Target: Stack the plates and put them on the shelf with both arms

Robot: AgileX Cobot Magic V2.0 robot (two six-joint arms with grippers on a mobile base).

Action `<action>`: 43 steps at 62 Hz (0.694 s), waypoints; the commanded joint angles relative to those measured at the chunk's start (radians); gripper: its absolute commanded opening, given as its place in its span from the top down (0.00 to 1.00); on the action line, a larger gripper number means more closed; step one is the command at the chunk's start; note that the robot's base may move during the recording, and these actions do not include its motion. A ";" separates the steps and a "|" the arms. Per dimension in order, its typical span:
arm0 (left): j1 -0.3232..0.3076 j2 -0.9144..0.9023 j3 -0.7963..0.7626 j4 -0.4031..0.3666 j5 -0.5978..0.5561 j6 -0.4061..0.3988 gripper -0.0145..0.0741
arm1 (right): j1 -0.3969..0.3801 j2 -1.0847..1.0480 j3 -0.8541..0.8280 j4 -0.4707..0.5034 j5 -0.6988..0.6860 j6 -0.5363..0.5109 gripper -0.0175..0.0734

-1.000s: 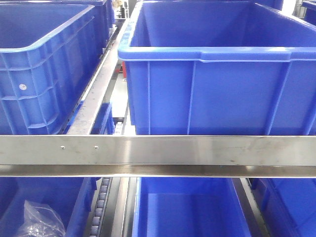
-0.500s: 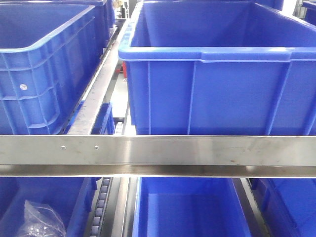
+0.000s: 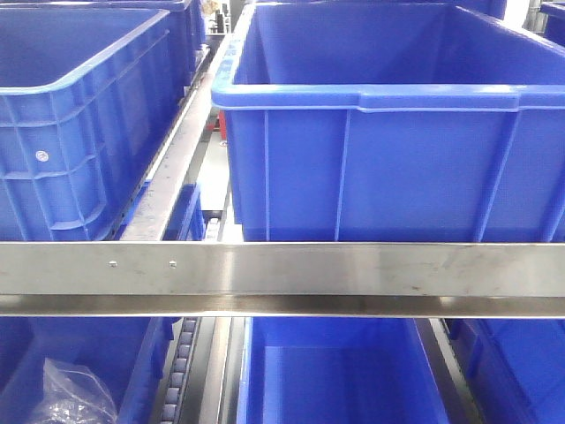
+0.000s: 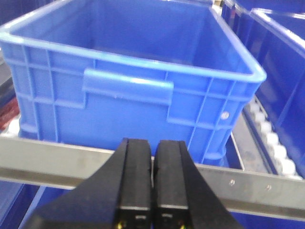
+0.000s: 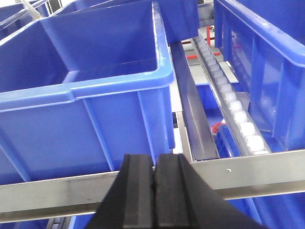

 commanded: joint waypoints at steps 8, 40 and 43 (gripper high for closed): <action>0.002 -0.021 0.004 -0.013 -0.097 -0.010 0.73 | -0.007 -0.019 0.002 0.001 -0.090 -0.009 0.75; 0.002 -0.021 0.005 0.027 -0.146 -0.010 0.73 | -0.007 -0.019 0.002 0.001 -0.090 -0.009 0.75; 0.002 -0.021 0.005 0.027 -0.146 -0.010 0.73 | -0.007 -0.019 0.002 0.001 -0.090 -0.009 0.75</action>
